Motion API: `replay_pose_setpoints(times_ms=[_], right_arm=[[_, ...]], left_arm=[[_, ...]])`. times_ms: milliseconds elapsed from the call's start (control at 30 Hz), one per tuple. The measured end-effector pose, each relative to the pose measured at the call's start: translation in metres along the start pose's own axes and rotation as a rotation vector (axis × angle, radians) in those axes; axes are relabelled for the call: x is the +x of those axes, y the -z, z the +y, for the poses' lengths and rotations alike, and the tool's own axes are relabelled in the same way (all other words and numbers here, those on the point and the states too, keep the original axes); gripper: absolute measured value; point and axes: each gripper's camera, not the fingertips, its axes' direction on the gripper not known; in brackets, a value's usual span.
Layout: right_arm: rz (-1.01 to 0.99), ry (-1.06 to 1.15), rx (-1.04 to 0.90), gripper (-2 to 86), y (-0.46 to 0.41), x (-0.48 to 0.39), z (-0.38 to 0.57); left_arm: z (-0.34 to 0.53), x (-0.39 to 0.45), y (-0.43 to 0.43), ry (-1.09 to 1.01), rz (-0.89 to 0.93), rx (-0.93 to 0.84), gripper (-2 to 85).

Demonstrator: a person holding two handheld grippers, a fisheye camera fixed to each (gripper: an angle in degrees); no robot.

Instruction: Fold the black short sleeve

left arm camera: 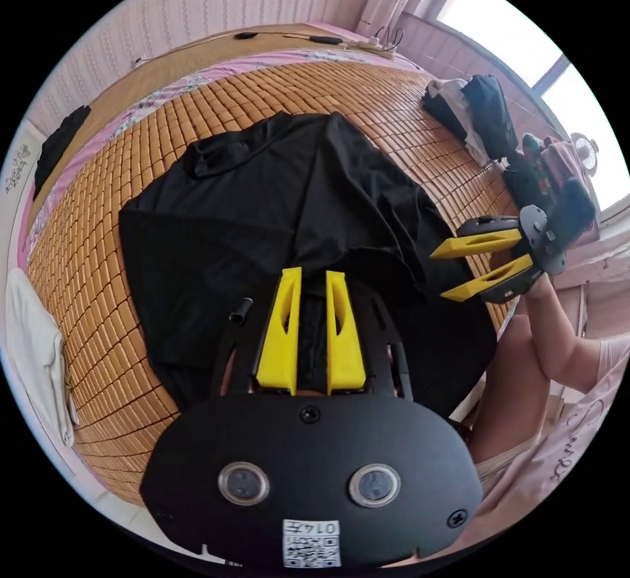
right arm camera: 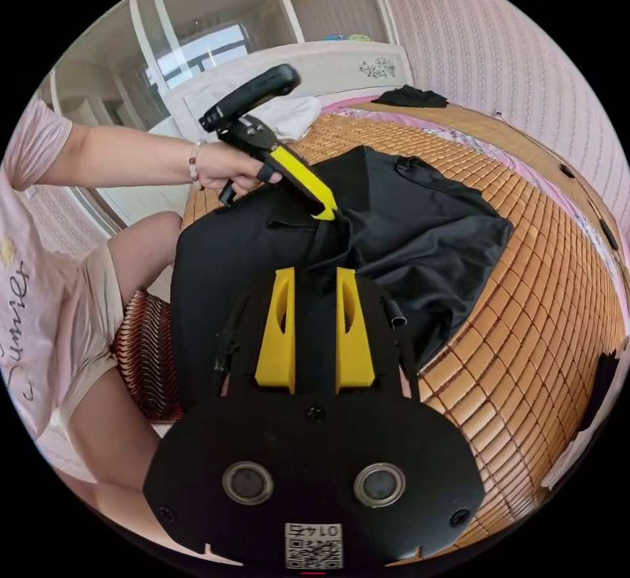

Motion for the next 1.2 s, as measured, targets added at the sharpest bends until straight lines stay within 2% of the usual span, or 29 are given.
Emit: replay_pose_setpoints(times_ms=[133, 300, 500, 600, 667, 800, 933, 1100, 1200], right_arm=[[0.129, 0.071, -0.164, 1.8, -0.043, -0.019, -0.010], [0.115, 0.206, -0.164, 0.6, -0.045, -0.030, -0.004], [0.122, 0.204, -0.114, 1.8, -0.038, -0.018, 0.002], [0.155, 0.112, 0.006, 4.7, -0.009, 0.006, 0.010], [0.204, -0.074, 0.095, 5.7, 0.011, 0.043, 0.021], [0.306, -0.315, 0.104, 8.8, 0.014, 0.089, 0.037], [0.402, -0.334, 0.081, 10.5, -0.003, 0.097, 0.029], [0.446, -0.255, -0.057, 9.6, -0.033, 0.092, 0.007], [0.527, -0.258, -0.084, 3.8, -0.040, 0.091, 0.000]], left_arm=[[-0.010, -0.009, -0.021, 0.002, -0.023, -0.083, 0.6], [-0.010, -0.022, -0.003, 0.034, -0.048, -0.018, -0.6], [-0.007, -0.050, -0.010, 0.087, 0.009, -0.091, 4.1], [-0.009, -0.058, 0.006, 0.095, 0.038, -0.058, 4.8], [-0.015, -0.063, 0.018, 0.090, 0.030, -0.019, 4.5], [-0.059, -0.065, 0.030, 0.037, 0.068, 0.068, 3.7], [-0.126, -0.050, 0.014, -0.032, 0.153, 0.098, 4.1], [-0.190, -0.027, -0.014, -0.097, 0.152, 0.081, 7.4], [-0.214, -0.023, -0.036, -0.074, 0.127, 0.029, 6.5]])
